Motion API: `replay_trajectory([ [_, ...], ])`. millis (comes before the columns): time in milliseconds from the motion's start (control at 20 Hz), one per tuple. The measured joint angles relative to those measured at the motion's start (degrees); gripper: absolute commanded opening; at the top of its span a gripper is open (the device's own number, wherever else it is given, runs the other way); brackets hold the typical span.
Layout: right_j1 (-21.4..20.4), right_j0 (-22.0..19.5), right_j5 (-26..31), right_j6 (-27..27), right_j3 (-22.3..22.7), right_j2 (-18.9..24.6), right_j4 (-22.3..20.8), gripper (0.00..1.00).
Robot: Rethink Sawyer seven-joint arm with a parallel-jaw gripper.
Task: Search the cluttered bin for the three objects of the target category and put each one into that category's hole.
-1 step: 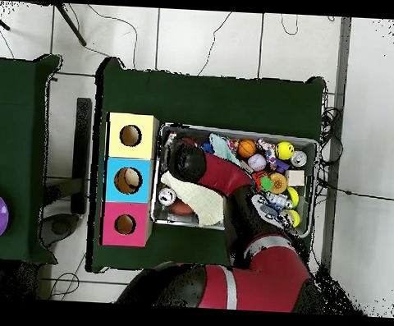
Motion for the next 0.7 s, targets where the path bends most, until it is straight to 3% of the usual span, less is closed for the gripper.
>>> replay_trajectory([
  [250,-1.7,1.5,6.6,0.0,-0.7,-1.3,1.4,1.0],
  [700,-2.5,2.6,8.0,0.0,-1.1,-1.9,1.6,1.0],
])
